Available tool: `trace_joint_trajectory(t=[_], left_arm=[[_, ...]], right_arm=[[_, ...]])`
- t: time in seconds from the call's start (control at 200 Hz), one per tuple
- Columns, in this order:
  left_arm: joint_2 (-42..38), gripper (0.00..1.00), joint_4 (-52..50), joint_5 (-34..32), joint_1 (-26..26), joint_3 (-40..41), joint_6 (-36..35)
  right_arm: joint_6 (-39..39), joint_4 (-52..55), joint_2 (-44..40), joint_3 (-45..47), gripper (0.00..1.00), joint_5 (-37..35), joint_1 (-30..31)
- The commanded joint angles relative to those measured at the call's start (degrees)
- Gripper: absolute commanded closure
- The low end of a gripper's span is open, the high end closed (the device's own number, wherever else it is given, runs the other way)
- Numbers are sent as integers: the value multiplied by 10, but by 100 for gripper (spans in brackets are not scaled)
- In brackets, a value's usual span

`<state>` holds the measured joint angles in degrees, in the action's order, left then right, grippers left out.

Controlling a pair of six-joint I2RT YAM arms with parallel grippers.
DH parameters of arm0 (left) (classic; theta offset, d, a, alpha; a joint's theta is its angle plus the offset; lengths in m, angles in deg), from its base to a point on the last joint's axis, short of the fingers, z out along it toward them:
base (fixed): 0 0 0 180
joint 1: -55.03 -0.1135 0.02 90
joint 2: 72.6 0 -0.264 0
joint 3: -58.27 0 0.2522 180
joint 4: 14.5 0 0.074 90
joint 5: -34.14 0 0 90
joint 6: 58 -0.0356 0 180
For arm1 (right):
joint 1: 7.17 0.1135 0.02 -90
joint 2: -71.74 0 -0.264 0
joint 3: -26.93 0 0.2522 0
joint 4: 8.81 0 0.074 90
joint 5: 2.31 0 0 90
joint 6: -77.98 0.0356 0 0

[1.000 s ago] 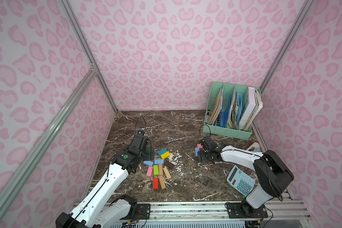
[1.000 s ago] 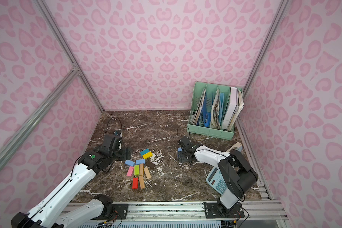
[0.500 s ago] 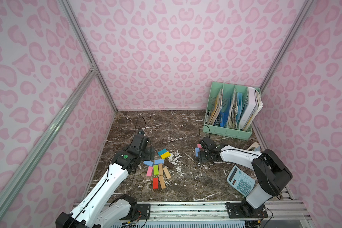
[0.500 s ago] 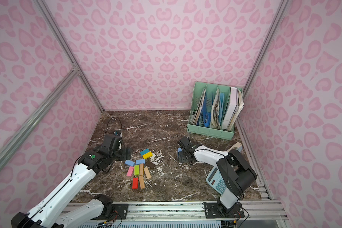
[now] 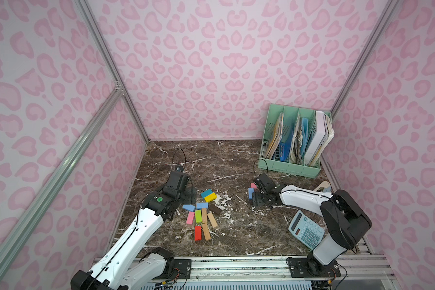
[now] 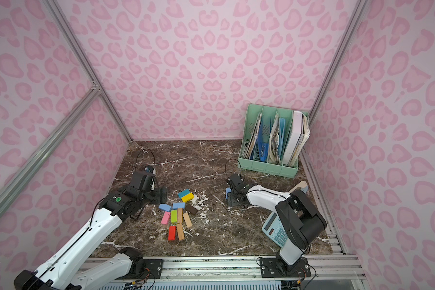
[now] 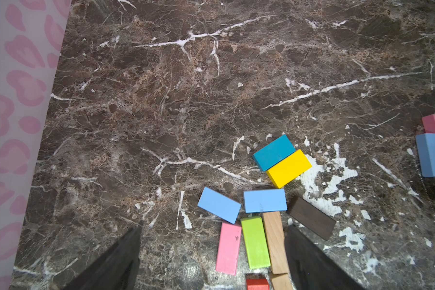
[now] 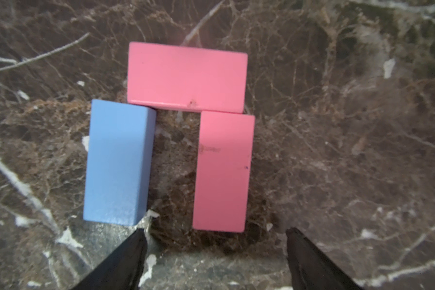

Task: Assemble the number 8 with building blocks
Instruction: Adjust the building block at the center of the board.

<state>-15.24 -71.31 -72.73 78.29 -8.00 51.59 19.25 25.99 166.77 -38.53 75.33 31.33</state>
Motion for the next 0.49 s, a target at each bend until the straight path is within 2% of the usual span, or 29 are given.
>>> trace_joint_trajectory(t=[0.0,0.13,0.23,0.49], left_arm=[[0,7,-2,-2,0,-3,4],[4,2,-9,-5,0,-4,12],[9,2,-36,-16,-1,-11,58],[35,2,-18,62,-24,34,181]], right_arm=[[2,0,-3,-3,12,-6,-1],[0,0,-22,-1,12,-5,-1],[-6,-4,-53,4,11,-1,-1],[-20,-14,-133,25,11,-1,-1]])
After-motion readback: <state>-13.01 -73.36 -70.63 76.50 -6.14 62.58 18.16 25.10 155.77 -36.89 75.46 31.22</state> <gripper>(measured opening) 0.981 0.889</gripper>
